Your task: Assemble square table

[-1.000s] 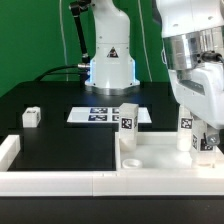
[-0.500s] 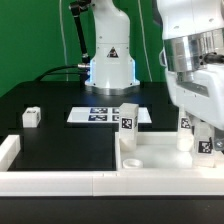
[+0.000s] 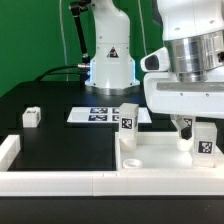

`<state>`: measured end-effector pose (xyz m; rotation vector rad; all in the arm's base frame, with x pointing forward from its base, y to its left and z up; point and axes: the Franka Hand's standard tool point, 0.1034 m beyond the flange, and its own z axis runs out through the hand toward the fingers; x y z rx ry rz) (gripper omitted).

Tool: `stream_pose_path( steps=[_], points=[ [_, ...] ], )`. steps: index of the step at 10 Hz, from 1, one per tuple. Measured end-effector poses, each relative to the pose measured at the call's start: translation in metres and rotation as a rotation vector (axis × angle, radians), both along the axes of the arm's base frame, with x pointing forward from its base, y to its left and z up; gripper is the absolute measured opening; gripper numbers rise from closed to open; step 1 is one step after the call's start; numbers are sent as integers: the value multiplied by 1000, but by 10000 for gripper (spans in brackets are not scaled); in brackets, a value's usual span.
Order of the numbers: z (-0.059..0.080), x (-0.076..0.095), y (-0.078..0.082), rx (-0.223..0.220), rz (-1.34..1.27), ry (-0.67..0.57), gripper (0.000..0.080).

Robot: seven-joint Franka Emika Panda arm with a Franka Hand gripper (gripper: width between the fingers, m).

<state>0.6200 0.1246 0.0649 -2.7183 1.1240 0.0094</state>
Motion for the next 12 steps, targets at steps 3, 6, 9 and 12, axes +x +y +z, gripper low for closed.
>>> stream_pose_path(
  steps=[3, 6, 9, 12],
  points=[
    [5, 5, -1, -146, 506, -72, 649],
    [3, 4, -2, -147, 482, -82, 635],
    [3, 4, -1, -129, 311, -59, 291],
    [2, 4, -1, -106, 11, -30, 291]
  ],
)
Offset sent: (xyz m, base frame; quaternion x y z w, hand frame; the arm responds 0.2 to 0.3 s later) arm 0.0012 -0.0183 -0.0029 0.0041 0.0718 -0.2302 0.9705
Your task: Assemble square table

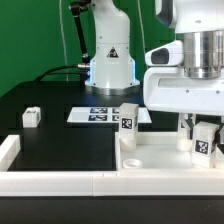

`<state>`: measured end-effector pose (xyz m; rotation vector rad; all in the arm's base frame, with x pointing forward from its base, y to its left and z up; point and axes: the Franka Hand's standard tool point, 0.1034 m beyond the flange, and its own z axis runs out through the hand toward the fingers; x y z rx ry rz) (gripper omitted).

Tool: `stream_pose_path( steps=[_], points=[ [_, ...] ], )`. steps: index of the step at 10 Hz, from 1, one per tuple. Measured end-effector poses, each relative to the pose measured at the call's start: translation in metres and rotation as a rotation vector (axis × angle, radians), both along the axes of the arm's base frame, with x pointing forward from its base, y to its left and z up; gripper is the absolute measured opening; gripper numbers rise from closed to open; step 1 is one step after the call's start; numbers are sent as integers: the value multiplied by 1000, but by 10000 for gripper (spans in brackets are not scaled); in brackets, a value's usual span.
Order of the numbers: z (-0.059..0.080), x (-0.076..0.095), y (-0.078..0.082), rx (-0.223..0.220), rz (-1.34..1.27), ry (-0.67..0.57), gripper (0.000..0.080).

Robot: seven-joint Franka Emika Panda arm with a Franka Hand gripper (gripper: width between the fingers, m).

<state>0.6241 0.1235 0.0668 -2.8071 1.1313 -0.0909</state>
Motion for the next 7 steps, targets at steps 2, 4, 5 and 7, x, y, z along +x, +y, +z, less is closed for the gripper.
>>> stream_pose_path(
  steps=[2, 4, 5, 7],
  points=[
    [1, 0, 2, 41, -291, 36, 291],
    [-1, 0, 3, 143, -663, 78, 291],
    [-1, 2, 5, 186, -833, 104, 291],
    [1, 7, 4, 244, -1082, 123, 291]
  ],
)
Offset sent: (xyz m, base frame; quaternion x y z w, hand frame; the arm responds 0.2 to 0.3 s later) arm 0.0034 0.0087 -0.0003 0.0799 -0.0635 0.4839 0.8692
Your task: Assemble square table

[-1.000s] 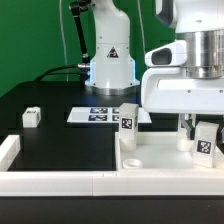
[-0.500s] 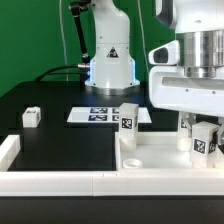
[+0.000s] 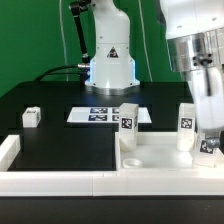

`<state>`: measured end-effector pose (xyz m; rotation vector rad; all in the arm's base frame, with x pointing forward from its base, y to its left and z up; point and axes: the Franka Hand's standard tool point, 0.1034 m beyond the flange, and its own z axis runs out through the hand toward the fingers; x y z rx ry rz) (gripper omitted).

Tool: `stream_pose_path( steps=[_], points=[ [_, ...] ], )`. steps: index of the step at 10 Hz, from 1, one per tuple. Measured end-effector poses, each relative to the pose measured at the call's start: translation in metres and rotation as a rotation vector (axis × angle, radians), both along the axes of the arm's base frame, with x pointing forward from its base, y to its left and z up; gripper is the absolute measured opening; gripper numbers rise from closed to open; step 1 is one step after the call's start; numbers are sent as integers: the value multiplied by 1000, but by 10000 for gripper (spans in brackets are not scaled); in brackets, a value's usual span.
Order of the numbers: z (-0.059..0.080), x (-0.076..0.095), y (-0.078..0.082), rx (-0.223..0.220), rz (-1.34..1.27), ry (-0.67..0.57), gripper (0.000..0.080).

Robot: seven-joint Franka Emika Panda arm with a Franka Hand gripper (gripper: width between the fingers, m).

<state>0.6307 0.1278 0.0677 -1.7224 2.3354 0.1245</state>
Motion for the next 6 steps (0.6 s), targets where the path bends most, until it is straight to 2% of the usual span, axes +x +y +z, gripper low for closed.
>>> stream_pose_path(
  steps=[3, 4, 5, 6],
  points=[
    [-1, -1, 0, -1, 15, -1, 291],
    [-3, -4, 1, -20, 130, -8, 473],
    [-5, -7, 1, -37, 297, -26, 589],
    [-4, -9, -1, -48, 513, -36, 589]
  ],
)
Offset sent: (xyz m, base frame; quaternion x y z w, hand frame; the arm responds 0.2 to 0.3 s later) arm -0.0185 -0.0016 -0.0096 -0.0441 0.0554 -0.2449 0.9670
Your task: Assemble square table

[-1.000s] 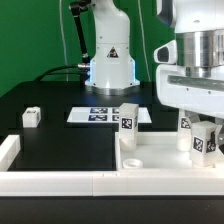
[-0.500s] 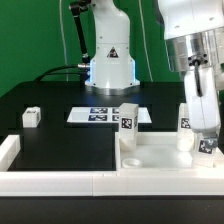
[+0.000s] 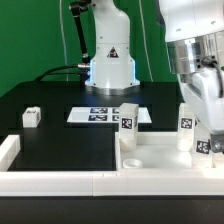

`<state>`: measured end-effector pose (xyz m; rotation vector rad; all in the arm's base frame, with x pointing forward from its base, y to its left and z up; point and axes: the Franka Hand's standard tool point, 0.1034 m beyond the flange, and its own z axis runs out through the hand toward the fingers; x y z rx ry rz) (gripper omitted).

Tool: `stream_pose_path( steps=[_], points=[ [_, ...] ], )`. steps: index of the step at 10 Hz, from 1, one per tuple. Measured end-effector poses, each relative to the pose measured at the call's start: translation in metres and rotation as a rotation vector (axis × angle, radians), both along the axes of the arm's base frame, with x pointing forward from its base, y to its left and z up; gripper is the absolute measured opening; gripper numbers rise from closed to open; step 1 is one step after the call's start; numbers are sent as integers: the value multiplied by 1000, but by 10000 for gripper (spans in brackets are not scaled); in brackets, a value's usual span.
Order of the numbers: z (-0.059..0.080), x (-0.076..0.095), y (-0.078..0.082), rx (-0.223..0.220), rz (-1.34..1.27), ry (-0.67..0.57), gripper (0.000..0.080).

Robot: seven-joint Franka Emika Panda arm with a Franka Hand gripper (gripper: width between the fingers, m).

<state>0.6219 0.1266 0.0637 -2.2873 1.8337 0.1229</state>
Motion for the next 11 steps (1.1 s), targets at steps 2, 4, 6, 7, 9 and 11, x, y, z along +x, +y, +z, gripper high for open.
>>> stream_pose_path(
  steps=[2, 4, 6, 7, 9, 11],
  points=[
    [1, 2, -1, -10, 137, -35, 646],
    [0, 1, -3, -29, 321, -65, 646],
    [1, 0, -14, -121, 669, -81, 649],
    [4, 5, -15, -167, 799, -109, 649],
    [3, 5, -13, -170, 776, -120, 649],
    [2, 5, -12, -164, 697, -108, 535]
  ],
)
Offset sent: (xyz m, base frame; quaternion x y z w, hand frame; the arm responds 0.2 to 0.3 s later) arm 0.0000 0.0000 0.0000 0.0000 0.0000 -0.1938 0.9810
